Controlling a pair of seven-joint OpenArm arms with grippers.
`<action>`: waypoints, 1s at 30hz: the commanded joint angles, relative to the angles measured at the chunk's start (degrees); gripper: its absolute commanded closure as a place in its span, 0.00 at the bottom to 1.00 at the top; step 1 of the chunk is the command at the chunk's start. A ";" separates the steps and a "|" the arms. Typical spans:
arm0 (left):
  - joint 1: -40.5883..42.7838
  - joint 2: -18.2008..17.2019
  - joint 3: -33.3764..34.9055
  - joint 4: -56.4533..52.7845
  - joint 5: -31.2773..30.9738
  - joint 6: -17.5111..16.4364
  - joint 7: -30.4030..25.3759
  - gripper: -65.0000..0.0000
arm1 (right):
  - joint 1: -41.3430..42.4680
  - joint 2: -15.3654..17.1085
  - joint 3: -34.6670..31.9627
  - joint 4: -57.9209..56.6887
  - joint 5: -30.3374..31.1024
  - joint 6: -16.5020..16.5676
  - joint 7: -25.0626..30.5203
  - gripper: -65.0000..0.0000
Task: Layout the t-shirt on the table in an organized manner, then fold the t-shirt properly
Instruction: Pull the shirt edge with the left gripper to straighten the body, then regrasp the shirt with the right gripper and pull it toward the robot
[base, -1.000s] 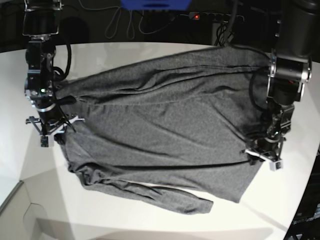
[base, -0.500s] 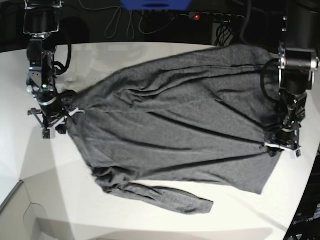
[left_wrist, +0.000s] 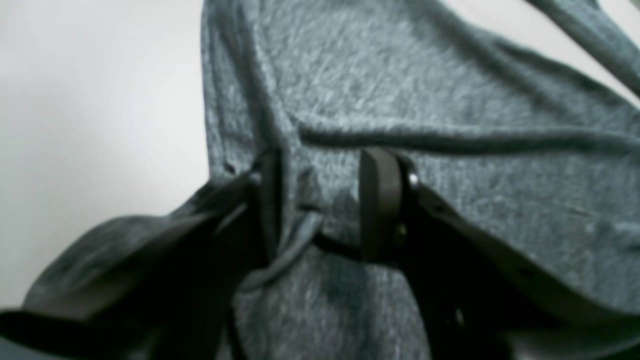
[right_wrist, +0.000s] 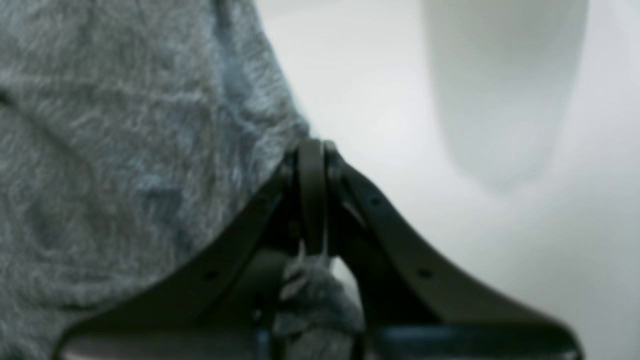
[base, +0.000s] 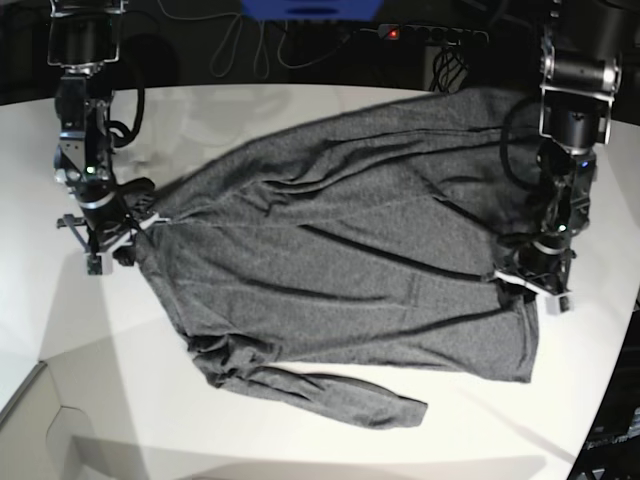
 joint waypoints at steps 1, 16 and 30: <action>-1.08 -1.37 -1.94 1.18 -0.25 0.17 -1.75 0.63 | 0.29 0.65 0.26 0.82 0.25 -0.31 1.17 0.99; 0.86 -2.16 -16.71 4.52 0.01 -0.36 10.47 0.63 | 3.19 0.12 0.70 -9.03 0.16 -0.49 1.70 1.00; 9.12 2.32 -17.41 22.89 0.28 -0.36 12.50 0.63 | 2.66 -2.87 12.92 -2.00 0.07 -0.67 1.26 1.00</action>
